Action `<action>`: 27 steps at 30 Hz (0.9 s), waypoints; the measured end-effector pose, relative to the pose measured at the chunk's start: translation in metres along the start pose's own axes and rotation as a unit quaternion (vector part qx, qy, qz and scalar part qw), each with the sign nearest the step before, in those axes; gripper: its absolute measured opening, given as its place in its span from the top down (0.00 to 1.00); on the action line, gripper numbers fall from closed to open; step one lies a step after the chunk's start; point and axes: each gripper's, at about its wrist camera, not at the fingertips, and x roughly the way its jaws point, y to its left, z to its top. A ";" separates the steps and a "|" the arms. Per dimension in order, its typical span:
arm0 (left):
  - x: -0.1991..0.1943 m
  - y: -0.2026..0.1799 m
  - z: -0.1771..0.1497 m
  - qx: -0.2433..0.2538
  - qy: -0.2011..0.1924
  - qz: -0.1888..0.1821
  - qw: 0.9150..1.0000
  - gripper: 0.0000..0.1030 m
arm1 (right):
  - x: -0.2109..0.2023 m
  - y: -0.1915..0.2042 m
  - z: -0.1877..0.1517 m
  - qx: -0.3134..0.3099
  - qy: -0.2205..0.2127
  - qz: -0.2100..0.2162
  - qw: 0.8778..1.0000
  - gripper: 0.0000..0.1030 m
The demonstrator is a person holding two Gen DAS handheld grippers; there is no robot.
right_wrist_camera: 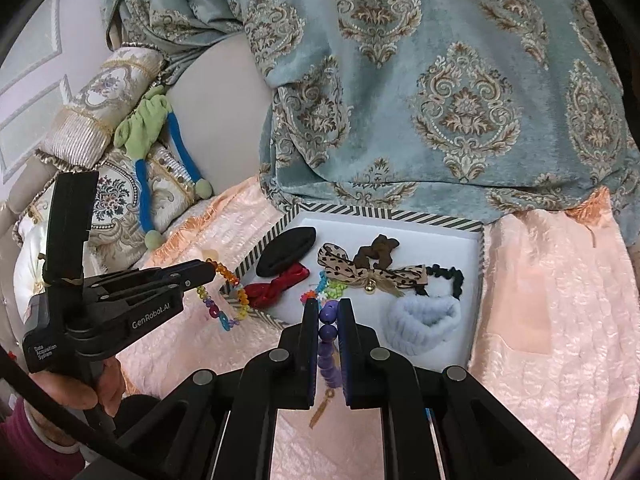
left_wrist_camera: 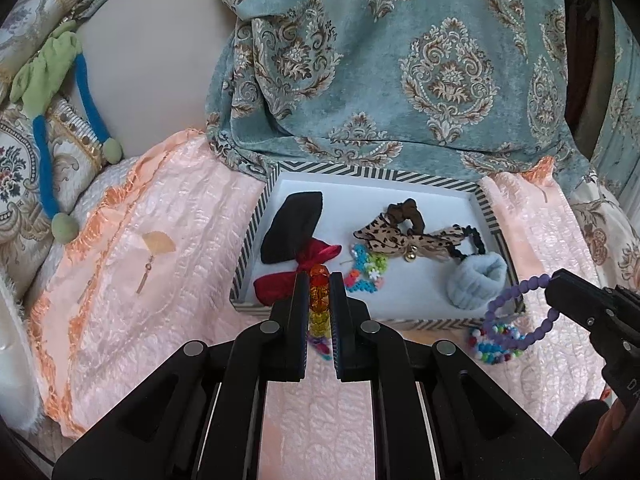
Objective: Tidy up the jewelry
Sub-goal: 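Carry both bracelets over the tray, lower them in and open both tools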
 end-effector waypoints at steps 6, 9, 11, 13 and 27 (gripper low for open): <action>0.027 0.002 0.020 -0.004 0.009 0.001 1.000 0.92 | 0.033 -0.001 0.013 -0.002 0.020 0.006 1.000 0.92; 0.040 0.000 0.031 -0.006 0.012 -0.005 1.000 0.92 | 0.052 0.001 0.018 -0.002 0.031 0.016 0.999 0.92; 0.051 -0.002 0.039 -0.007 0.012 -0.009 1.000 0.92 | 0.063 0.000 0.020 0.001 0.038 0.025 0.999 0.92; 0.061 -0.004 0.047 -0.010 0.013 -0.018 1.000 0.92 | 0.075 -0.002 0.020 0.007 0.045 0.033 0.998 0.92; 0.169 -0.003 0.063 -0.043 0.069 -0.004 0.997 0.92 | 0.147 -0.051 0.002 0.000 0.117 -0.071 0.991 0.92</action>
